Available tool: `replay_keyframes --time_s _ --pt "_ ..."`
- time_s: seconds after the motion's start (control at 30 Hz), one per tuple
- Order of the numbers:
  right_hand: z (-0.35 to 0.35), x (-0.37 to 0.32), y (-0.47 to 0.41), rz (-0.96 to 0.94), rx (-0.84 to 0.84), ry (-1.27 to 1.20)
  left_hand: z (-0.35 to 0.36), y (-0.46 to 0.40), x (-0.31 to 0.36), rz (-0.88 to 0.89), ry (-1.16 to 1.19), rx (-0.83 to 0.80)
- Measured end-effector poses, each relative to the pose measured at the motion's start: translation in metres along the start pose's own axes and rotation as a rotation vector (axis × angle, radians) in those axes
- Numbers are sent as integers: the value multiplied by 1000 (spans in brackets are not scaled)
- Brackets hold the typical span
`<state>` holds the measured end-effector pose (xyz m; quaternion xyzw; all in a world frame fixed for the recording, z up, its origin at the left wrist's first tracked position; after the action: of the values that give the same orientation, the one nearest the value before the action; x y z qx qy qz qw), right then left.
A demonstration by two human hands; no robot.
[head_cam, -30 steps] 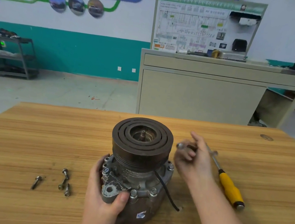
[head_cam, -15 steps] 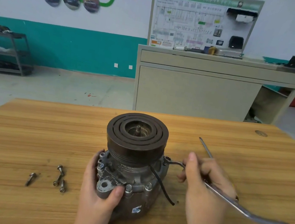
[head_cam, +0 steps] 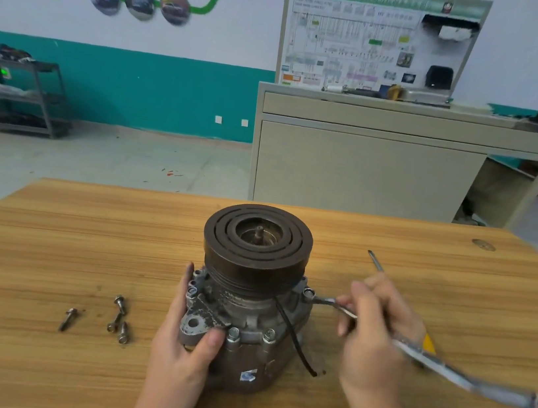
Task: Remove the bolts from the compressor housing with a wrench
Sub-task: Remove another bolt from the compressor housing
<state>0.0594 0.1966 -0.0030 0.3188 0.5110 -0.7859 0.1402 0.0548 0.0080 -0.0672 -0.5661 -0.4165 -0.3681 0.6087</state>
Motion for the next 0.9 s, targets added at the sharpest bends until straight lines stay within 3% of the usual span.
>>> replay_keyframes --time_s 0.07,0.13,0.2,0.27,0.37,0.43,0.67,0.9 --pt "-6 11 -21 392 2 -322 0 1 0 -13 1 -6" --pt "-6 24 -38 666 -45 -452 1 2 1 -26 -1 -7" --pt "-3 31 -44 800 -75 -484 1 3 3 -35 -2 -3" --pt "-6 31 -45 813 34 -522 1 4 6 2 -11 4" --pt "-18 19 -40 718 302 -524 3 4 9 44 -25 18" --pt "-20 9 -31 622 338 -432 3 4 9 43 -17 23" --pt "-7 -13 7 335 170 -62 -1 5 -2 13 -6 59" --pt "8 -33 23 -281 -122 479 -1 7 0 49 -35 88"
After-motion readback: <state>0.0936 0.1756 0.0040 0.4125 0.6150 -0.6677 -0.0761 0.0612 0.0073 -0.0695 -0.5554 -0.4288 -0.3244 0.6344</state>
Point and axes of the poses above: each hand's wrist, its own y-axis away from the middle knuckle, its own z-axis out of the palm, x = y × z, the point moved 1 cm from there along -y, towards the middle knuckle, and after that the axes turned 2 degrees about -z, right-handed, at the moved point
